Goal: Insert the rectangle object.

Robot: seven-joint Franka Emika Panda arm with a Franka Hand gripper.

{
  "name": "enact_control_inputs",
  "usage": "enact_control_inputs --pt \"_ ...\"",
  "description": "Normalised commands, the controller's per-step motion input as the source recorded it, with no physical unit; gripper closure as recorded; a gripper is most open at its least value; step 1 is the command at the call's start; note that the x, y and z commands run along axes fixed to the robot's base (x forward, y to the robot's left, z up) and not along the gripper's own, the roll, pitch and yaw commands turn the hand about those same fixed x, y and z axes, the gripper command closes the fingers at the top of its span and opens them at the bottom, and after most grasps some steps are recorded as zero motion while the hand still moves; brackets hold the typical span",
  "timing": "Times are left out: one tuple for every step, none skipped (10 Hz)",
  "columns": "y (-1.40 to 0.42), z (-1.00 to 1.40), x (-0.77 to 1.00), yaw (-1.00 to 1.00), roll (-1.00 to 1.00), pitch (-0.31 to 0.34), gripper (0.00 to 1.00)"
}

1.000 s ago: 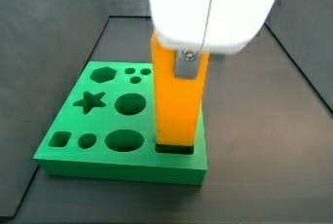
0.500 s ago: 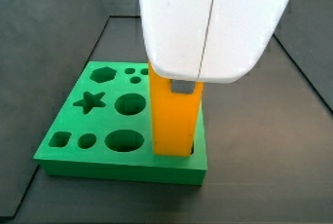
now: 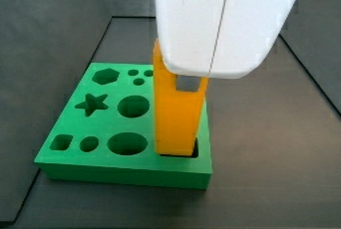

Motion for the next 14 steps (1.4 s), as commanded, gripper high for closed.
enact_control_inputs --pt "-0.07 -0.33 0.27 -0.01 0.07 0.109 1.0" --pt "-0.07 -0.35 0.26 0.0 0.06 0.103 1.0" --pt "-0.08 -0.35 0.27 0.0 0.04 0.103 1.0" --pt "-0.06 -0.34 0.23 0.0 0.03 0.089 1.0" --pt "-0.07 -0.3 0.19 -0.01 0.01 0.074 1.0" --pt "-0.09 -0.23 0.16 -0.02 0.0 0.054 1.0" --pt "-0.04 0.0 0.17 -0.06 -0.04 0.064 1.0" --pt "0.0 0.19 0.03 -0.05 -0.04 0.0 1.0" --pt "0.0 0.09 0.04 -0.01 -0.11 0.0 1.0" --pt "0.0 -0.11 0.17 -0.02 -0.07 -0.06 1.0" --pt "-0.01 -0.06 0.26 -0.02 -0.07 -0.046 1.0" --pt "0.0 -0.03 0.34 -0.03 -0.03 -0.006 1.0" --pt "0.0 -0.07 0.33 -0.07 0.0 0.0 1.0" --pt "0.0 -0.18 0.03 -0.08 0.0 -0.07 1.0"
